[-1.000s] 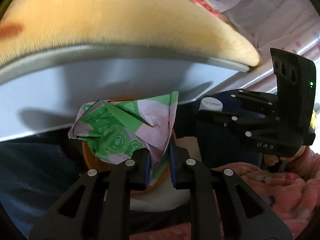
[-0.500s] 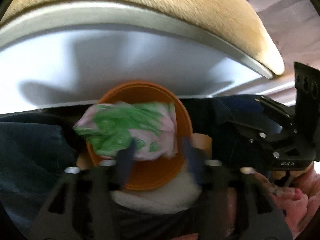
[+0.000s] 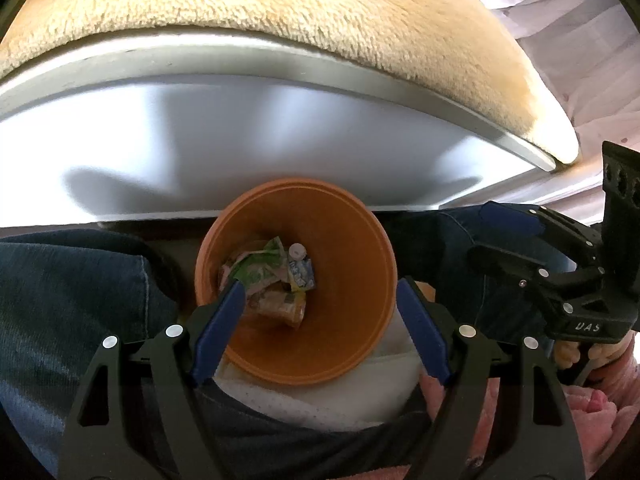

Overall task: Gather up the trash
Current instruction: 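Open both tools to drop the cap and wrapper into the bin, then raise both open tools back over the remaining trash on the bed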

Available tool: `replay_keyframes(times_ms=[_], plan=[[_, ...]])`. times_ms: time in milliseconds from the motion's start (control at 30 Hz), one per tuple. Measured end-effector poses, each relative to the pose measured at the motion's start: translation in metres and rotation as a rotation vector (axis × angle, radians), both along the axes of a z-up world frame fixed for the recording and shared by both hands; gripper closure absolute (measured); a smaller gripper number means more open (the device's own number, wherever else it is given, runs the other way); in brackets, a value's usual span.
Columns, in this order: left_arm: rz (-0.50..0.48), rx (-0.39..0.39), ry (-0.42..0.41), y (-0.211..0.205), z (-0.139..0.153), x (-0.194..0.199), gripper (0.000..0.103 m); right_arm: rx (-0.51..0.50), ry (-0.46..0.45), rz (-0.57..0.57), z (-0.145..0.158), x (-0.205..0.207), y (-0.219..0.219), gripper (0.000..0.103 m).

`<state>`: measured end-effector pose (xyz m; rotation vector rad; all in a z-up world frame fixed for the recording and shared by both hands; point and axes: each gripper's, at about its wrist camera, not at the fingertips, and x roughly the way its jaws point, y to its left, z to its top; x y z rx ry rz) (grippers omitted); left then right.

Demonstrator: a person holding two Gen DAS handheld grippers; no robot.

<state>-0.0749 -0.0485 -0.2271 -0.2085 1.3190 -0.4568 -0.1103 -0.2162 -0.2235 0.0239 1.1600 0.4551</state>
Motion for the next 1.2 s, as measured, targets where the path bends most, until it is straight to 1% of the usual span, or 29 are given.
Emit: replay_keyframes(times_ms=[267, 433, 467, 500, 567, 633, 733, 833, 933, 1067, 1133, 1200], plan=[[0.007, 0.011, -0.018, 0.004, 0.005, -0.004, 0.027, 0.003, -0.018, -0.016, 0.003, -0.002, 0.002, 0.036], [0.0, 0.033, -0.053, 0.003, 0.014, -0.005, 0.027, 0.009, -0.036, -0.019, 0.009, -0.005, -0.002, 0.036], [-0.003, 0.039, -0.065, 0.002, 0.017, -0.006, 0.027, 0.012, -0.041, -0.021, 0.011, -0.006, -0.003, 0.036], [-0.005, 0.05, -0.084, 0.002, 0.022, -0.006, 0.022, 0.014, -0.047, -0.024, 0.014, -0.006, -0.003, 0.036], [-0.01, 0.082, -0.133, 0.0, 0.032, -0.005, 0.018, 0.021, -0.062, -0.033, 0.019, -0.005, -0.006, 0.036], [-0.017, 0.121, -0.191, -0.002, 0.045, -0.005, 0.017, 0.035, -0.084, -0.05, 0.028, -0.003, -0.01, 0.035], [-0.016, 0.141, -0.259, -0.003, 0.065, -0.002, 0.014, 0.05, -0.136, -0.074, 0.047, 0.001, -0.017, 0.034], [-0.007, 0.149, -0.333, -0.003, 0.087, 0.005, 0.013, 0.052, -0.217, -0.088, 0.072, 0.011, -0.023, 0.033], [0.013, 0.148, -0.397, -0.002, 0.106, 0.015, 0.012, 0.044, -0.287, -0.105, 0.089, 0.024, -0.027, 0.033], [0.038, 0.141, -0.449, -0.002, 0.125, 0.031, 0.011, 0.044, -0.379, -0.143, 0.109, 0.055, -0.032, 0.031], [0.041, 0.135, -0.462, -0.005, 0.13, 0.037, 0.011, 0.038, -0.412, -0.176, 0.116, 0.074, -0.035, 0.027], [0.04, 0.128, -0.472, -0.007, 0.133, 0.042, 0.011, 0.026, -0.456, -0.196, 0.122, 0.098, -0.036, 0.026]])
